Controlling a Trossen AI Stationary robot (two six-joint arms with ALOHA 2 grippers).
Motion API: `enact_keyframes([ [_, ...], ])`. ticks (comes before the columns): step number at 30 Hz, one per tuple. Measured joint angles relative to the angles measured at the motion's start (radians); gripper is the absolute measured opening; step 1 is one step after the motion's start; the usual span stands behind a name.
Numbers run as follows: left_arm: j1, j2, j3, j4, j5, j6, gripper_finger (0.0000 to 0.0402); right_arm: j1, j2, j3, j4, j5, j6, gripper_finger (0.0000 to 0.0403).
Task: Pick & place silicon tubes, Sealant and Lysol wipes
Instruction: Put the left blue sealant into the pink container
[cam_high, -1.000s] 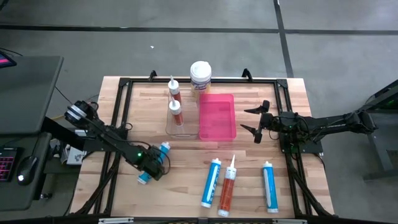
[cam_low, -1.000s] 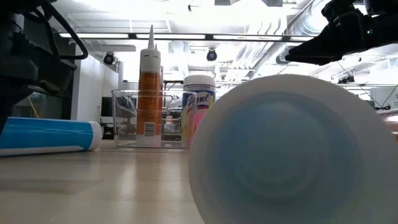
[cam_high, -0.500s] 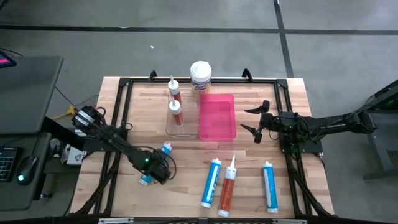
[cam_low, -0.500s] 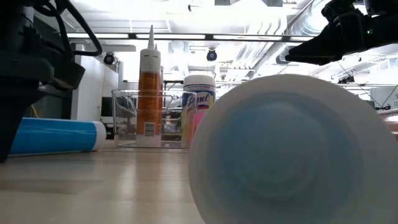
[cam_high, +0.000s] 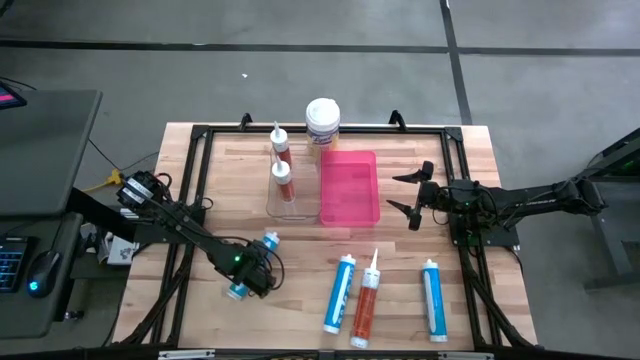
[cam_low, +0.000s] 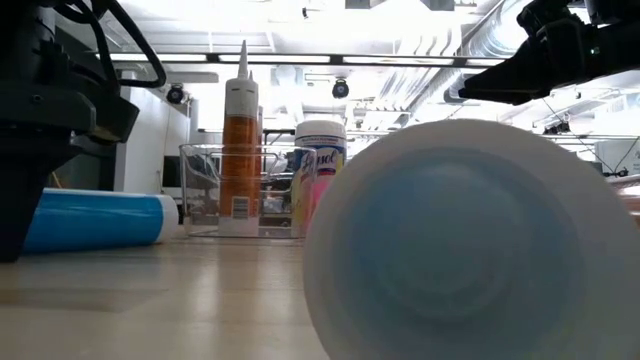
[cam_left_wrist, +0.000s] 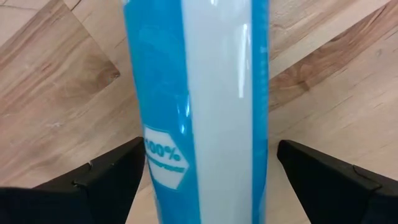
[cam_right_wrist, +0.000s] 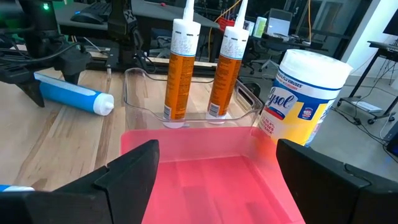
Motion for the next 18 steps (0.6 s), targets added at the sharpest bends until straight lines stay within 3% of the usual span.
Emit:
enact_keyframes([
  [5, 0.0, 0.0, 0.0, 0.005, -0.01, -0.006, 0.0327, 0.0, 0.0, 0.0, 0.0, 0.0, 0.0, 0.0321],
  [14, 0.001, 0.03, 0.003, 0.005, 0.001, -0.006, 0.02, 0.0, 0.0, 0.0, 0.0, 0.0, 0.0, 0.0321],
  [18, 0.002, 0.048, 0.004, 0.013, 0.015, 0.014, 0.0195, 0.0, 0.0, 0.0, 0.0, 0.0, 0.0, 0.0321],
])
